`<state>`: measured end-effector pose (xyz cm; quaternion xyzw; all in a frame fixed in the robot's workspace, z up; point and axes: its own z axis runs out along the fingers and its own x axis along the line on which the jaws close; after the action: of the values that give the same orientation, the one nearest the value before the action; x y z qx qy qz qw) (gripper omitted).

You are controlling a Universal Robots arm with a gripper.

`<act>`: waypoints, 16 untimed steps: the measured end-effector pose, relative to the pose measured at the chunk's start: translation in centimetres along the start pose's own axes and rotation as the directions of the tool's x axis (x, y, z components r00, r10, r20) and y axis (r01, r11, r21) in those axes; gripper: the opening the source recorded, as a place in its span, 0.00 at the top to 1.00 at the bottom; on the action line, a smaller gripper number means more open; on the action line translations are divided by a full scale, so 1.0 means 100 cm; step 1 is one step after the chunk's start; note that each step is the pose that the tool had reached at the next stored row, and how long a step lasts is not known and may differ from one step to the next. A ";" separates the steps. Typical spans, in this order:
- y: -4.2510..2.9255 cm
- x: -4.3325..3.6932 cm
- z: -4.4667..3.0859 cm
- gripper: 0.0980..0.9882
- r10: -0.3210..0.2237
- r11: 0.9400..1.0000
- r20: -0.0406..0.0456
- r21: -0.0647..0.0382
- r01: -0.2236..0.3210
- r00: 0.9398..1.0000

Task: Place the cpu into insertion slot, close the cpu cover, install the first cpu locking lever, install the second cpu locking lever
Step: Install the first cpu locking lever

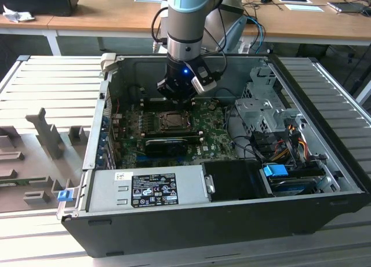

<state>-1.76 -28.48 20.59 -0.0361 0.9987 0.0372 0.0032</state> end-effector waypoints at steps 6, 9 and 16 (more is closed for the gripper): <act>-0.0003 -0.0002 0.0020 0.99 0.000 1.000 -0.001 0.005 0.000 1.000; -0.0002 -0.0003 0.0036 0.99 0.000 1.000 0.000 0.006 0.000 1.000; -0.0004 -0.0002 0.0049 0.99 0.000 1.000 0.000 0.003 0.000 1.000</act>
<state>-1.74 -28.48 20.10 -0.0361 0.9987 0.0359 0.0031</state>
